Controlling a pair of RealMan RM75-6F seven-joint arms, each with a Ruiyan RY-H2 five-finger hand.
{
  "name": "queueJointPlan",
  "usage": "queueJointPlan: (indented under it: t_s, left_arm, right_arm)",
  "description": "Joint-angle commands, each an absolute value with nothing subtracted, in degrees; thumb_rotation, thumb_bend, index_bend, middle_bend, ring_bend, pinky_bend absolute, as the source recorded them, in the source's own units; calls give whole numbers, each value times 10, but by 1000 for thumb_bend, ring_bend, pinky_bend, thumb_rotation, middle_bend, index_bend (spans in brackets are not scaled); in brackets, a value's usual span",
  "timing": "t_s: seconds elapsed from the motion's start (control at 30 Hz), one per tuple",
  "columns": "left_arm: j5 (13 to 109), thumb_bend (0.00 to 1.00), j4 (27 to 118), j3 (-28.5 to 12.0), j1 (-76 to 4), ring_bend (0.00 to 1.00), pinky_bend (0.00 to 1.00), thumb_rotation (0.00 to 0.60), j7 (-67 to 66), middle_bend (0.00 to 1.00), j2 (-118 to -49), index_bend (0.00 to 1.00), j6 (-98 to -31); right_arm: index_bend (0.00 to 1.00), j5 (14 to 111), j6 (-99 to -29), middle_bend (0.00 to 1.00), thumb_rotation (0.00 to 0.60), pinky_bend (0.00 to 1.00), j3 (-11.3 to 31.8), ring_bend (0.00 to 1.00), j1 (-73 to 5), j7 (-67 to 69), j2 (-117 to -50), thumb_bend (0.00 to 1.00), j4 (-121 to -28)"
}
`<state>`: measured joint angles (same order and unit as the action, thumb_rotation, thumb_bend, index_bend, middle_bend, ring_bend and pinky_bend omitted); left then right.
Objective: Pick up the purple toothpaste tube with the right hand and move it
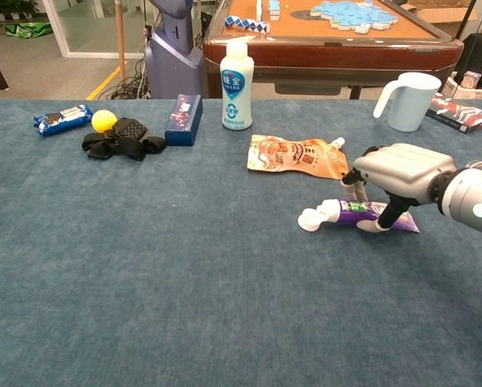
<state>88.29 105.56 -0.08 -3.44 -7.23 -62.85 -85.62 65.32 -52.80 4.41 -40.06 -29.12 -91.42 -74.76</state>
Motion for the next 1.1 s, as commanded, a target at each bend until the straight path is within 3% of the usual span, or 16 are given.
queueJointPlan:
  t_s: [0.03,0.13,0.37,0.63,0.8,0.9,1.1]
  left_arm:
    - [882,0,1056,-1,-35,0,74,600,-73,2,-629,0,-855]
    - [883,0,1056,-2,-41,0,74,600,-74,3,-624,0,-846]
    - [889,0,1064,-14,-83,14,77,600,-70,2,-602,0,-793]
    - [896,0,1063,-44,-165,117,257,600,-81,16,-601,0,-705]
    - [882,6,1054,-72,-212,226,398,600,-108,122,-631,0,-670]
    - [854,36,1049,-89,-238,329,491,600,-147,241,-658,8,-649]
    - [759,44,1063,-111,-283,444,586,600,-269,364,-703,73,-611]
  right_arm:
    - [572,654,-523,551,600,77,46,339,-403,-288,-913,419,-746]
    - [653,662,-514,618,600,113,49,413,-409,-279,-900,501,-755]
    - [787,672,-476,708,600,167,56,532,-431,-271,-819,578,-843]
    - [840,622,-375,743,600,286,83,598,-476,-221,-682,645,-992]
    - [859,593,-315,759,600,367,106,627,-507,-166,-625,692,-1038]
    - [871,586,-296,769,600,380,113,645,-525,-151,-610,699,-1051]
    - [879,556,-276,778,600,381,125,661,-565,-126,-603,703,-1062]
